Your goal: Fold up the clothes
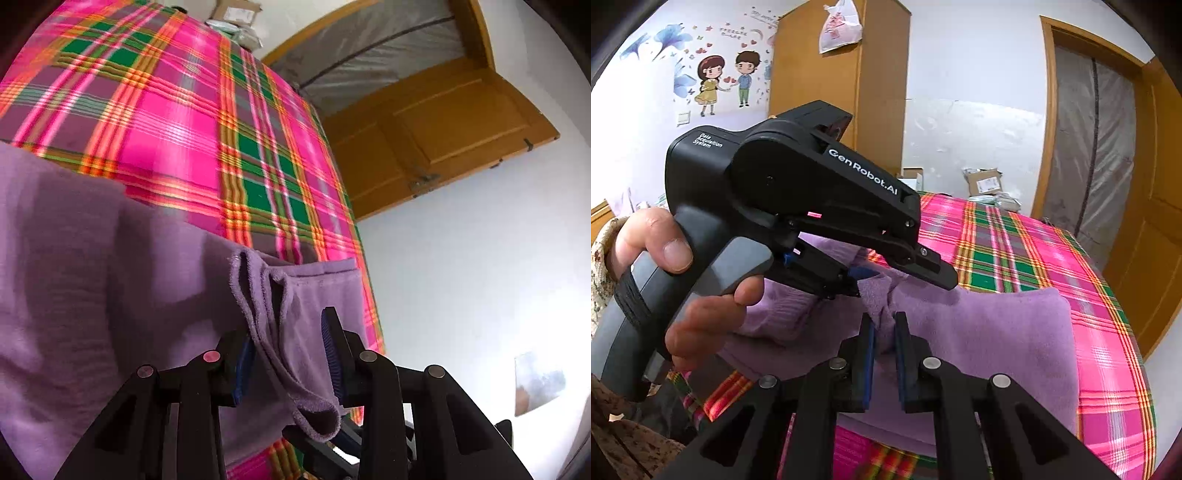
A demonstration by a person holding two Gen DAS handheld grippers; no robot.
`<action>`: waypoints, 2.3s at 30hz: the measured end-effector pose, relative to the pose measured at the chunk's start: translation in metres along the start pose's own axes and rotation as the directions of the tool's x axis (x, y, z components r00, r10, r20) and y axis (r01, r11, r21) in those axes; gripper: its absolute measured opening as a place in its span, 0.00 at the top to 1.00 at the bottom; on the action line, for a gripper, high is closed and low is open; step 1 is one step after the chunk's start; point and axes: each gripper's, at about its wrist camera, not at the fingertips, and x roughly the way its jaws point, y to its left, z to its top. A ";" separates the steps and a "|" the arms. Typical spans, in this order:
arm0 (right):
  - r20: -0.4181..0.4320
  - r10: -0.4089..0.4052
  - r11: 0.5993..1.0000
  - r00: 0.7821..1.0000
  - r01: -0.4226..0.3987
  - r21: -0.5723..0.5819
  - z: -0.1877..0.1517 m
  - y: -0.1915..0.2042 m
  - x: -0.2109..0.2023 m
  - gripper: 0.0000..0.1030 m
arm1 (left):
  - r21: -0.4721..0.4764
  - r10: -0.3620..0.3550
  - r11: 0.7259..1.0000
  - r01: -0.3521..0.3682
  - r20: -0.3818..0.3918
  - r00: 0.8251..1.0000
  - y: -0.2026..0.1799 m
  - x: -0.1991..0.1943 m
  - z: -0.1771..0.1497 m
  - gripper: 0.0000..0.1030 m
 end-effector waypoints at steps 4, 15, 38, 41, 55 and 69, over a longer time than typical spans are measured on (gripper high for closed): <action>-0.003 0.023 1.000 1.000 -0.023 -0.002 0.001 0.005 0.006 0.90 | -0.003 0.016 1.000 -0.016 0.006 1.000 0.006 0.001 -0.001 0.67; -0.071 0.042 0.998 0.997 -0.039 0.045 -0.011 -0.005 0.020 0.89 | -0.028 0.053 0.998 -0.054 -0.056 0.997 0.021 0.016 -0.002 0.94; -0.135 -0.291 0.935 0.947 0.312 0.168 -0.080 -0.078 -0.046 0.56 | 0.033 -0.136 0.990 0.135 0.028 0.990 -0.026 -0.002 0.015 0.92; -0.139 -0.287 0.931 0.948 0.311 0.193 -0.077 -0.082 -0.045 0.55 | 0.043 -0.164 0.986 0.162 0.034 0.986 -0.038 -0.007 0.016 0.92; -0.067 -0.202 0.886 0.977 0.211 0.412 -0.046 -0.088 -0.044 0.52 | 0.077 -0.233 0.970 0.230 0.037 0.972 -0.072 0.000 0.022 0.92; -0.091 -0.324 0.768 0.942 0.318 0.556 -0.054 -0.116 -0.057 0.52 | 0.074 -0.248 0.967 0.245 0.036 0.968 -0.072 0.005 0.023 0.92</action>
